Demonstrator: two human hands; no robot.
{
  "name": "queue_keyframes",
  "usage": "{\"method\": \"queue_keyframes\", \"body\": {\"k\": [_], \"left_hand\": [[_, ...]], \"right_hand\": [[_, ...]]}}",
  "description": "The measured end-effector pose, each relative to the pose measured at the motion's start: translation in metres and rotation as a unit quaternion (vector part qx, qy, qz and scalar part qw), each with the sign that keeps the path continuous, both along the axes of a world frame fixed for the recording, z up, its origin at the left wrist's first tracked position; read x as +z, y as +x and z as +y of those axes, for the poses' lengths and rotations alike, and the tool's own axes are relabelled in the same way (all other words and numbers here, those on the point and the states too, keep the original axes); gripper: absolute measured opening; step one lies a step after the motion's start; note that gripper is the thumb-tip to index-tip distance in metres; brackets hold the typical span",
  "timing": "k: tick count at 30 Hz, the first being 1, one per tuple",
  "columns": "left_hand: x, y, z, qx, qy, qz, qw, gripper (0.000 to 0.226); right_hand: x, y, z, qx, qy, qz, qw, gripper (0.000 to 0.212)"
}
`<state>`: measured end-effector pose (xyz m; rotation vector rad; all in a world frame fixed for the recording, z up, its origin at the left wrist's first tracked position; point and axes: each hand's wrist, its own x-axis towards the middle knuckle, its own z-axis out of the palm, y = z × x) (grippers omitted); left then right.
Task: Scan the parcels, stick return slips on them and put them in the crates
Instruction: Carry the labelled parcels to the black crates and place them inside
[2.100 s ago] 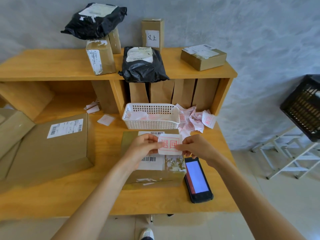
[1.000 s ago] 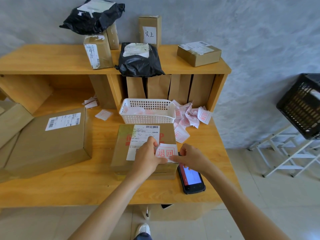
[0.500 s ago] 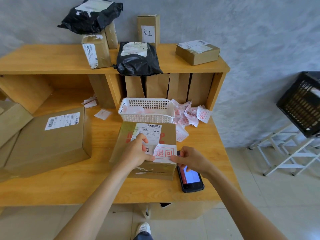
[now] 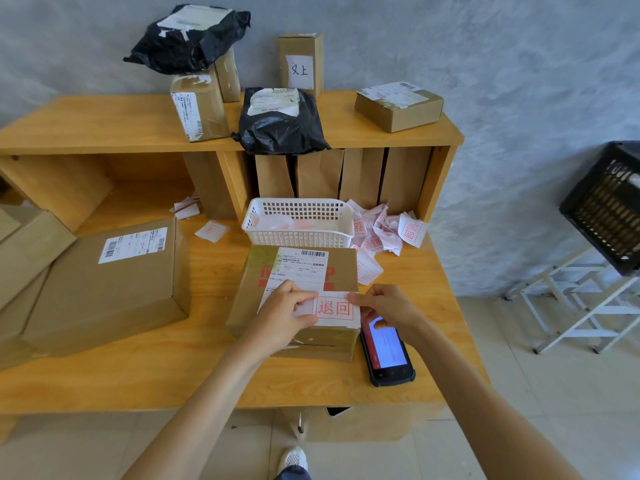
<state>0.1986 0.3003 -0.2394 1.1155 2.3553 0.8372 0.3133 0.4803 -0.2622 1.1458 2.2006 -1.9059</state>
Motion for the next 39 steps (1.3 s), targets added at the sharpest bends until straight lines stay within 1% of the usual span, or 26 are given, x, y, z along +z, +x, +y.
{"method": "queue_keyframes", "body": {"k": [2, 4, 6, 8, 9, 10, 11, 12, 13, 14, 15, 16, 17, 18, 21, 23, 25, 27, 29, 31, 33, 34, 35, 37, 38, 39], "left_hand": [[0.000, -0.003, 0.002, -0.012, -0.019, -0.011, 1.000, 0.054], [0.000, -0.005, 0.004, -0.027, -0.042, -0.019, 0.999, 0.058], [0.001, -0.007, 0.006, -0.039, -0.061, -0.018, 0.997, 0.061], [0.000, -0.008, 0.008, -0.048, -0.077, -0.011, 0.996, 0.062], [0.000, -0.007, 0.008, -0.050, -0.080, -0.007, 0.995, 0.061], [-0.001, -0.006, 0.007, -0.049, -0.075, 0.000, 0.996, 0.060], [-0.001, -0.006, 0.006, -0.043, -0.060, 0.018, 0.997, 0.057], [-0.001, -0.005, 0.004, -0.036, -0.036, 0.061, 0.997, 0.052], [-0.002, -0.004, 0.001, -0.029, -0.008, 0.129, 0.991, 0.047], [-0.003, -0.003, -0.001, -0.028, 0.017, 0.201, 0.979, 0.042], [-0.006, -0.001, -0.003, -0.034, 0.038, 0.258, 0.965, 0.037], [-0.009, 0.001, -0.004, -0.046, 0.050, 0.293, 0.954, 0.036], [-0.012, 0.004, -0.004, -0.065, 0.043, 0.316, 0.945, 0.039], [-0.015, 0.008, -0.004, -0.092, 0.015, 0.324, 0.942, 0.045], [-0.027, 0.016, -0.006, -0.133, -0.066, 0.318, 0.936, 0.058], [-0.035, 0.015, -0.007, -0.141, -0.093, 0.300, 0.939, 0.068], [-0.039, 0.013, -0.008, -0.142, -0.092, 0.301, 0.938, 0.073], [-0.042, 0.010, -0.009, -0.140, -0.088, 0.299, 0.940, 0.076], [-0.045, 0.008, -0.011, -0.128, -0.090, 0.304, 0.940, 0.075], [-0.045, 0.007, -0.013, -0.114, -0.092, 0.313, 0.938, 0.070], [-0.044, 0.008, -0.014, -0.113, -0.097, 0.310, 0.939, 0.067], [-0.042, 0.009, -0.013, -0.115, -0.102, 0.297, 0.942, 0.067], [-0.039, 0.009, -0.012, -0.120, -0.106, 0.277, 0.947, 0.068], [-0.029, 0.007, -0.011, -0.121, -0.085, 0.200, 0.969, 0.072], [-0.022, 0.004, -0.012, -0.105, -0.050, 0.147, 0.982, 0.072], [-0.018, -0.001, -0.015, -0.079, -0.004, 0.101, 0.992, 0.069]], "right_hand": [[-0.003, 0.002, -0.001, -0.002, -0.024, -0.010, 1.000, 0.035], [-0.004, 0.003, -0.002, -0.012, -0.048, -0.017, 0.999, 0.038], [-0.003, 0.003, -0.004, -0.019, -0.070, -0.017, 0.997, 0.036], [0.000, 0.003, -0.008, -0.025, -0.073, -0.016, 0.997, 0.033], [0.000, 0.002, -0.010, -0.032, -0.056, -0.016, 0.998, 0.031], [0.001, 0.001, -0.012, -0.042, -0.017, -0.014, 0.999, 0.030], [0.002, 0.000, -0.016, -0.051, 0.046, -0.010, 0.998, 0.029], [0.003, 0.000, -0.020, -0.055, 0.131, -0.002, 0.990, 0.027], [0.004, 0.001, -0.026, -0.047, 0.231, 0.013, 0.972, 0.024], [0.005, 0.003, -0.031, -0.027, 0.336, 0.035, 0.941, 0.025], [0.005, 0.005, -0.038, 0.004, 0.433, 0.063, 0.899, 0.031], [0.004, 0.007, -0.044, 0.043, 0.504, 0.084, 0.859, 0.039], [0.000, 0.009, -0.049, 0.080, 0.548, 0.090, 0.827, 0.048], [-0.004, 0.011, -0.054, 0.111, 0.569, 0.082, 0.811, 0.054], [-0.021, 0.018, -0.058, 0.169, 0.586, 0.020, 0.792, 0.064], [-0.029, 0.020, -0.056, 0.189, 0.588, -0.007, 0.787, 0.064], [-0.028, 0.020, -0.055, 0.205, 0.572, -0.013, 0.794, 0.068], [-0.027, 0.021, -0.053, 0.207, 0.562, 0.004, 0.801, 0.078], [-0.026, 0.024, -0.051, 0.205, 0.535, -0.002, 0.820, 0.085], [-0.028, 0.027, -0.050, 0.190, 0.501, -0.007, 0.844, 0.082], [-0.029, 0.029, -0.052, 0.178, 0.462, -0.005, 0.869, 0.069], [-0.030, 0.028, -0.054, 0.172, 0.426, 0.002, 0.888, 0.065], [-0.026, 0.028, -0.057, 0.156, 0.370, 0.021, 0.915, 0.063], [-0.017, 0.025, -0.060, 0.080, 0.217, 0.085, 0.969, 0.056], [-0.015, 0.022, -0.058, 0.030, 0.145, 0.118, 0.982, 0.052], [-0.014, 0.020, -0.054, -0.022, 0.084, 0.145, 0.986, 0.048]]}}
